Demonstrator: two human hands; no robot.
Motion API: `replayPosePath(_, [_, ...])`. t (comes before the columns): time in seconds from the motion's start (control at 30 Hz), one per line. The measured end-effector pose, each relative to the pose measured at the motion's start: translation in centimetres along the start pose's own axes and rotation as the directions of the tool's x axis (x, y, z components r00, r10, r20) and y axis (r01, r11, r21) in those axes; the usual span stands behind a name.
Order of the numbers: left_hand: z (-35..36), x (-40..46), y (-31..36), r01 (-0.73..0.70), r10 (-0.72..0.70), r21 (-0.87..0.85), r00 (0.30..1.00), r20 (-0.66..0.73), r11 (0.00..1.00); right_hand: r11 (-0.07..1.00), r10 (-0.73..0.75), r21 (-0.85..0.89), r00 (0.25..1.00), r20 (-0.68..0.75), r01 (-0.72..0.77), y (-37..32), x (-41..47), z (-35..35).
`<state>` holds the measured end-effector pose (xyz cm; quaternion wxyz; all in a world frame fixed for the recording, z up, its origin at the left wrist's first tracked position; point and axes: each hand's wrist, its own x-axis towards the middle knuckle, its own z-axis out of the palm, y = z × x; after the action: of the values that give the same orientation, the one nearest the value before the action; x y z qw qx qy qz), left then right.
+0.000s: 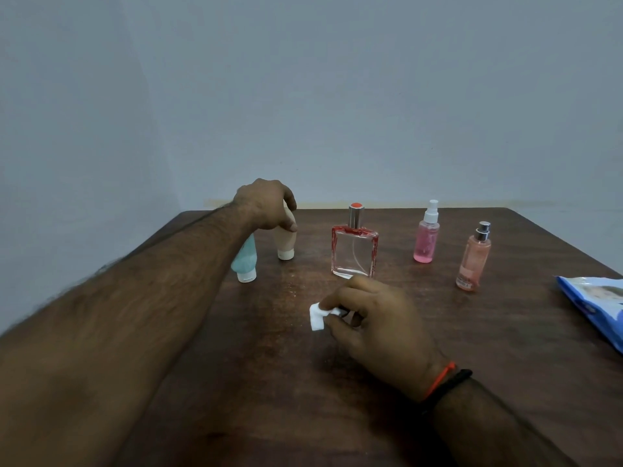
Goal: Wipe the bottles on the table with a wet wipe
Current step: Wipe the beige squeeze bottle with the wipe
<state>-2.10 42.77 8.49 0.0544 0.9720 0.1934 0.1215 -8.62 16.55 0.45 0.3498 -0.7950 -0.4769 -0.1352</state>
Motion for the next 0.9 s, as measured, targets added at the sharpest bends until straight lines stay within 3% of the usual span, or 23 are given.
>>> replayPosePath(0.27, [-0.3,-0.1,-0.2,-0.006,0.006,0.02,0.999,0.036,1.0,1.0,0.002,-0.003,1.0,-0.001,-0.002,0.1,0.0,0.1])
replayPosePath(0.37, [-0.7,-0.6,0.8,-0.146,0.151,0.102,0.987,-0.045,0.984,1.0,0.005,-0.004,1.0,0.002,-0.005,0.0,0.0,0.0])
replayPosePath(0.47, [-0.8,-1.8,2.8,-0.395,0.392,-0.073,0.918,-0.055,0.916,1.0,0.004,-0.013,1.0,-0.003,-0.004,-0.1,0.0,0.0])
replayPosePath(0.53, [-0.1,-2.6,4.4,-0.422,0.446,-0.265,0.895,0.032,0.867,1.0,0.001,-0.015,1.0,-0.019,-0.001,-0.1,0.0,0.0])
replayPosePath(0.9, [5.1,-2.4,6.2,-0.286,0.262,-0.469,0.958,-0.117,0.835,1.0,-0.006,-0.003,1.0,-0.03,0.006,0.2,0.0,0.0])
